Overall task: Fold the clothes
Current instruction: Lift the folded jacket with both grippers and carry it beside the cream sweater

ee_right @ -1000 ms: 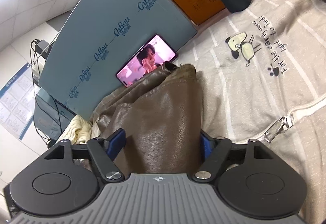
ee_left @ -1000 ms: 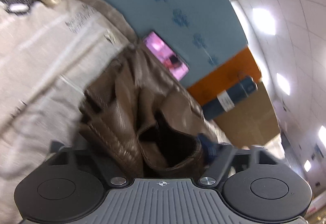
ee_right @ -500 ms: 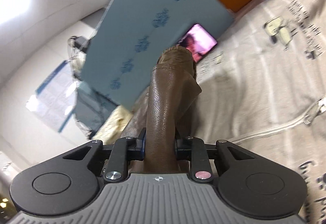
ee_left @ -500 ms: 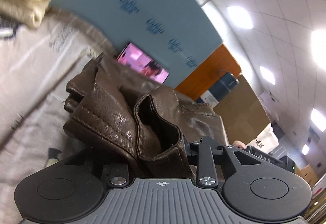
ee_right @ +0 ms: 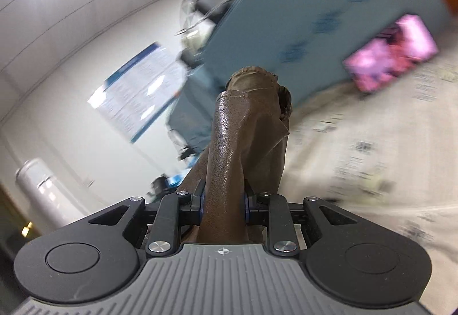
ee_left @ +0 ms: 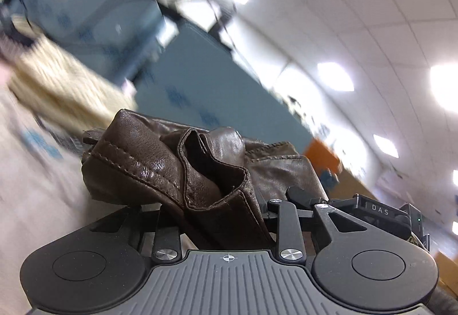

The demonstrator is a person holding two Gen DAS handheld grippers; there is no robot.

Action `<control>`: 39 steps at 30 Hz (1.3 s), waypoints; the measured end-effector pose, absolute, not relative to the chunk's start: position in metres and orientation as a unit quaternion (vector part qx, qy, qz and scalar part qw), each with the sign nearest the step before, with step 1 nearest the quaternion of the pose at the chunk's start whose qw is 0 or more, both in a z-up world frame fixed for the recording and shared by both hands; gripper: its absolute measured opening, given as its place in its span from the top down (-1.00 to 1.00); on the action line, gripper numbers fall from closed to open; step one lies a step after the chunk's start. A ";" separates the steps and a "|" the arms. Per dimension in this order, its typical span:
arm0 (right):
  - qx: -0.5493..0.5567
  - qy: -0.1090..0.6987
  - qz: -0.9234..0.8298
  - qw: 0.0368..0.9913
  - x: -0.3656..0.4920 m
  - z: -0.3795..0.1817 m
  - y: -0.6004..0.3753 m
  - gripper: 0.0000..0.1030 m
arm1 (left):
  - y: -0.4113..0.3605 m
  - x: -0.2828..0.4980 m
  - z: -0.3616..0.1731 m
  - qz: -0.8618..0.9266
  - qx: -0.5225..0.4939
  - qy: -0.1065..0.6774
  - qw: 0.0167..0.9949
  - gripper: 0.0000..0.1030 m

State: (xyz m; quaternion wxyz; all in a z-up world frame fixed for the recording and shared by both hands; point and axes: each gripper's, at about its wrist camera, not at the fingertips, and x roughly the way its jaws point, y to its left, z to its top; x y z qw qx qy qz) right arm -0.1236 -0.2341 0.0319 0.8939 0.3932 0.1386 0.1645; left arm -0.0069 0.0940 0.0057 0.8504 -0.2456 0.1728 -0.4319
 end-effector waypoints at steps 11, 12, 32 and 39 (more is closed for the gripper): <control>0.336 0.124 0.241 0.902 0.011 0.076 -0.152 0.58 | 0.157 0.057 0.045 -0.319 -0.233 0.071 0.916 0.44; 0.334 0.123 0.243 0.902 0.022 0.077 -0.147 0.58 | 0.158 0.064 0.046 -0.311 -0.231 0.068 0.919 0.44; 0.306 0.227 0.123 0.916 0.162 0.006 -0.139 0.37 | 0.151 0.166 -0.017 -0.197 -0.215 0.197 0.936 -0.31; 0.266 0.230 0.103 0.930 0.163 0.003 -0.128 0.27 | 0.154 0.180 -0.023 -0.071 -0.183 0.245 0.949 -0.62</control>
